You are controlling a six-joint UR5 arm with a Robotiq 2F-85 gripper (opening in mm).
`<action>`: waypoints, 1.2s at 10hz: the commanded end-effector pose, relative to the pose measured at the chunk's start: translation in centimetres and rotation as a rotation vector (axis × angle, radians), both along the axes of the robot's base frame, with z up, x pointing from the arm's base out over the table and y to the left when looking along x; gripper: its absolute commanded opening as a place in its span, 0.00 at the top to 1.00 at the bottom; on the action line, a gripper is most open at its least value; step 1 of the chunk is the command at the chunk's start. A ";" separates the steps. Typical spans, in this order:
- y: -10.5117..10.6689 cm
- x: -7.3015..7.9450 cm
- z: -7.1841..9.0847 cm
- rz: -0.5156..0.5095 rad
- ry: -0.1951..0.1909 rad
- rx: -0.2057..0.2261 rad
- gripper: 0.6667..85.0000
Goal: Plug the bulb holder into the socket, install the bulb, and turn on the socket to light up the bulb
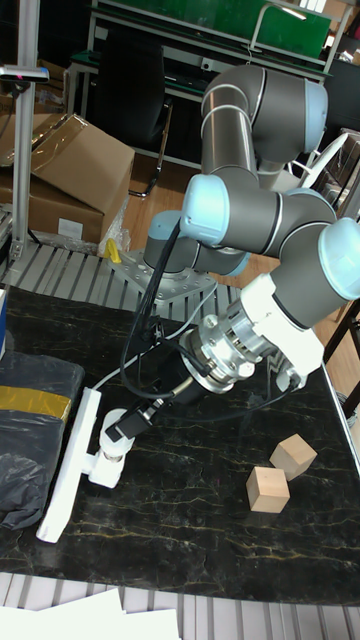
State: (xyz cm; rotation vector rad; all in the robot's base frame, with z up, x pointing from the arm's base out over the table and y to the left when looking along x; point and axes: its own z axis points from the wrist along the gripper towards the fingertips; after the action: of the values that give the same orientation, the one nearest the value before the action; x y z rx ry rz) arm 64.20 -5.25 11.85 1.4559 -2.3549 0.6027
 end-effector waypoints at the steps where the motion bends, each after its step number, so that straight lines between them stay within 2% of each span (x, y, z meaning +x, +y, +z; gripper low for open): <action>1: 0.2 -0.4 0.7 -0.010 0.013 -0.016 0.73; 2: 0.3 -0.3 0.9 -0.008 0.012 -0.030 0.73; 6: 0.4 0.5 -0.1 -0.017 0.000 -0.046 0.73; 9: 0.6 0.2 0.1 -0.031 0.008 -0.066 0.74; 12: 1.1 0.4 -0.4 -0.039 0.003 -0.065 0.74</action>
State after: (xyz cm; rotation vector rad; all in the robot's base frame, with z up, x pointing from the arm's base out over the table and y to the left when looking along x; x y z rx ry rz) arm 64.56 -4.55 11.85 1.3921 -2.3208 0.6690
